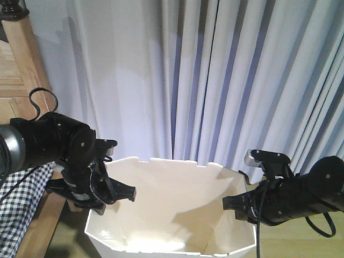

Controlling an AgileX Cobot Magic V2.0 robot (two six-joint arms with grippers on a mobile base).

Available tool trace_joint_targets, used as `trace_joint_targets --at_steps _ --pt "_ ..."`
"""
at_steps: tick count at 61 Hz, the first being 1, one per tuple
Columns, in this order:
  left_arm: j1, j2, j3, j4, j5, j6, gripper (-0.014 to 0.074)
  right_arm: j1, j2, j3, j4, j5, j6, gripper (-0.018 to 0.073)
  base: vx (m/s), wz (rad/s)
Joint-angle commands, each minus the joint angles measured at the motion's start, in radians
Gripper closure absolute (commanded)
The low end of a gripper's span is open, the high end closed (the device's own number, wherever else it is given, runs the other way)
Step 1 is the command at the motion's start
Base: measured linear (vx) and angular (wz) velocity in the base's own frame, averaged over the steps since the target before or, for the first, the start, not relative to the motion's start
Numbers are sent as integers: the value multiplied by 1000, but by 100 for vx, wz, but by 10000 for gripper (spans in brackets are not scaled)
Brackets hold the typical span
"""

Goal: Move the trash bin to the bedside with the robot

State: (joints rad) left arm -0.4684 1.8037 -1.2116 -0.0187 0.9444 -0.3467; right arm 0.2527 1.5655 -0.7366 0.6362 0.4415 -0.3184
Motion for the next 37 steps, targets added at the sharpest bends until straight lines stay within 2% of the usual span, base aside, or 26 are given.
trace_joint_targets --at_steps 1,10,21,37 --pt "-20 -61 -36 -73 -108 21 602 16 -54 -37 75 16 -46 564 0 0" --pt "-20 -61 -36 -106 -107 21 602 16 -54 -37 75 16 -46 564 0 0" --pt "-20 -61 -36 -105 -137 21 602 16 -54 -37 76 16 -46 564 0 0" --pt "-20 -61 -37 -105 -118 50 602 16 -54 -37 76 15 -46 561 0 0"
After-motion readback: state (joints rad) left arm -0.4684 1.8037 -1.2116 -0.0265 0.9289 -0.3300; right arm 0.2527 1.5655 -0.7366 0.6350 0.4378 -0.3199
